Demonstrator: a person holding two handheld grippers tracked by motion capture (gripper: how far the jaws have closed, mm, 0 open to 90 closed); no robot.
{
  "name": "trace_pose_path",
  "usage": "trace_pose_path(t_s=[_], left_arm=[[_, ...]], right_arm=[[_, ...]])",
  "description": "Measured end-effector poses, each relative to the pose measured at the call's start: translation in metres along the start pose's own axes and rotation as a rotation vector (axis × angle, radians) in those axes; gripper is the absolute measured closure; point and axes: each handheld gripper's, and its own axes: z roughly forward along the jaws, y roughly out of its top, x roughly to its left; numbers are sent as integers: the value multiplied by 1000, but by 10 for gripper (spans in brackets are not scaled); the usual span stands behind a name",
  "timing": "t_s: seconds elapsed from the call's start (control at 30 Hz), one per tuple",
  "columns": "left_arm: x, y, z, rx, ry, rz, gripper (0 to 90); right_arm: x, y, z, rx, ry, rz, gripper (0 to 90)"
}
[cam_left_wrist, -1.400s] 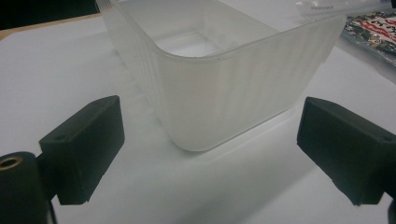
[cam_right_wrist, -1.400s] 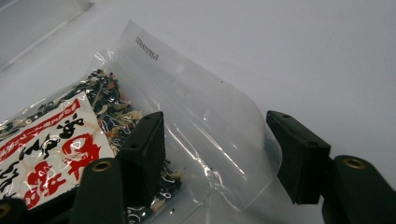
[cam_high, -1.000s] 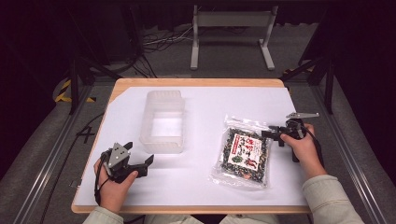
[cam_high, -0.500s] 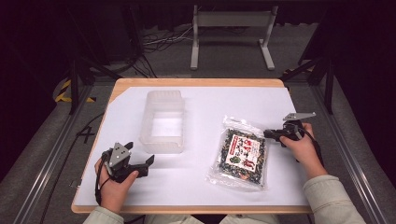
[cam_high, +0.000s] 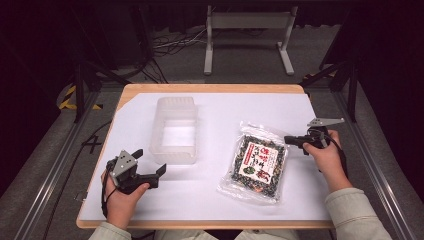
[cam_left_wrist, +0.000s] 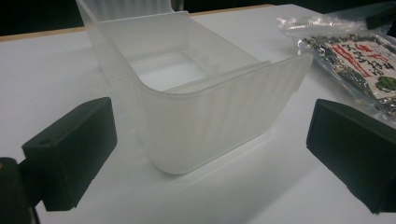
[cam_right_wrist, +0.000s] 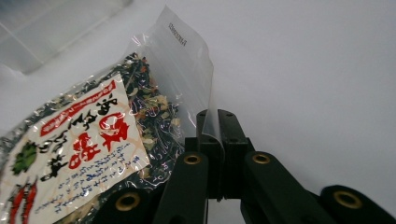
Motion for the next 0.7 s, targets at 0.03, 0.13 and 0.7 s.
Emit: trace_pose_path(t_s=[0.03, 0.13, 0.7], left_arm=[[0, 1, 1, 11, -21, -19, 29], [-2, 3, 0, 7, -34, -39, 47], [-9, 14, -6, -13, -44, 28, 59]], right_arm=[[1, 3, -4, -11, 2, -2, 900], [5, 11, -14, -37, 0, -19, 900], [39, 55, -82, -257, 22, -128, 900]])
